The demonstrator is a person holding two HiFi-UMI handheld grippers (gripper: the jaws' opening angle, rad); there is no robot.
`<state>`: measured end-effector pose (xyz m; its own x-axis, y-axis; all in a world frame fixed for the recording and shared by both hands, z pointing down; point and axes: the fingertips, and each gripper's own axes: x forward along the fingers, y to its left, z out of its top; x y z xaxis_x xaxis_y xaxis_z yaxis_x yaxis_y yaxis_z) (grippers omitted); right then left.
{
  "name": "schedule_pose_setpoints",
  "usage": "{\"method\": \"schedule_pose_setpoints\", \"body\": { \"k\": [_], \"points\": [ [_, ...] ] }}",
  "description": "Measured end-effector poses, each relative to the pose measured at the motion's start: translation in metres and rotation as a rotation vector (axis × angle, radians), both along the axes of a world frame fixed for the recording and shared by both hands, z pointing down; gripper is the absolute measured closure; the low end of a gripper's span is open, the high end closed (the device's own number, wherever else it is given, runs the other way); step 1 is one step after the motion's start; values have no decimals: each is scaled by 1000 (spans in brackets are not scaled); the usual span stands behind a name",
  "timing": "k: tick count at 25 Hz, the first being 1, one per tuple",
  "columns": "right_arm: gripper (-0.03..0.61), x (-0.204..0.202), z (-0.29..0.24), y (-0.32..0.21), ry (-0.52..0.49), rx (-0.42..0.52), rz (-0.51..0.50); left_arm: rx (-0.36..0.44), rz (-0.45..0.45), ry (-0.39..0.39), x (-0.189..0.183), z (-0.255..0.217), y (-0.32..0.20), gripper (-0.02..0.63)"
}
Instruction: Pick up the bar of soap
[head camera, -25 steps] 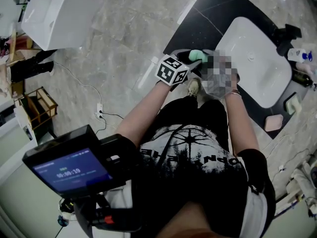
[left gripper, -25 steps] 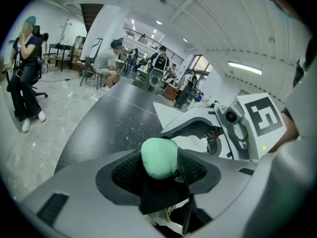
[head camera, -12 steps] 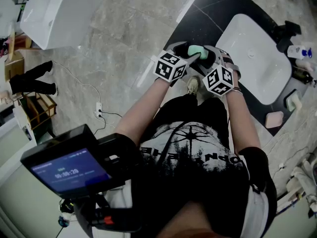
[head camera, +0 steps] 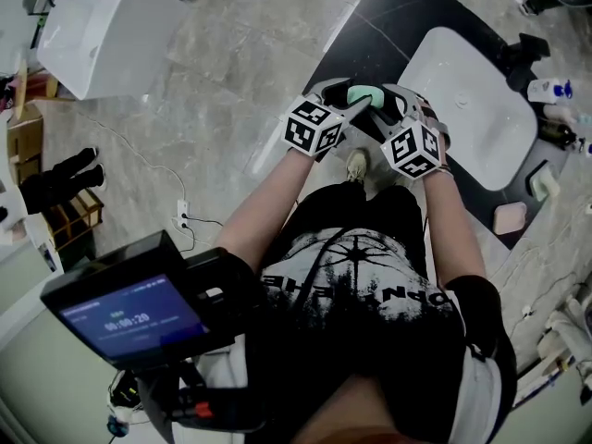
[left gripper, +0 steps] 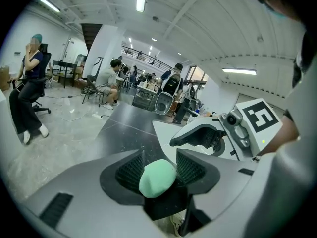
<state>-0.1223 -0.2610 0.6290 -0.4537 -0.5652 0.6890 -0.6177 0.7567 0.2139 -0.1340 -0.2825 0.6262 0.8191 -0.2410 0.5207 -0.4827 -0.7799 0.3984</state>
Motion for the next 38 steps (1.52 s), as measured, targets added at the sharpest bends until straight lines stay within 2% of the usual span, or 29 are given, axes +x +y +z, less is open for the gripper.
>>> {"method": "schedule_pose_setpoints", "body": {
  "k": [2, 6, 10, 21, 28, 33, 38],
  "points": [
    [397, 0, -12, 4, -23, 14, 20, 24, 0, 16, -1, -12, 5, 441],
    [516, -1, -38, 18, -61, 48, 56, 79, -2, 49, -5, -39, 18, 545],
    [554, 8, -57, 23, -79, 81, 91, 124, 5, 89, 0, -58, 20, 599],
    [563, 51, -106, 46, -91, 172, 207, 203, 74, 170, 29, -111, 40, 601],
    [563, 102, -135, 81, -86, 246, 305, 240, 139, 245, 72, -143, 65, 601],
    [563, 144, -165, 105, -83, 288, 399, 289, 192, 255, 104, -166, 78, 601],
    [563, 190, -189, 120, -116, 315, 479, 297, 226, 272, 137, -187, 85, 601]
  ]
}}
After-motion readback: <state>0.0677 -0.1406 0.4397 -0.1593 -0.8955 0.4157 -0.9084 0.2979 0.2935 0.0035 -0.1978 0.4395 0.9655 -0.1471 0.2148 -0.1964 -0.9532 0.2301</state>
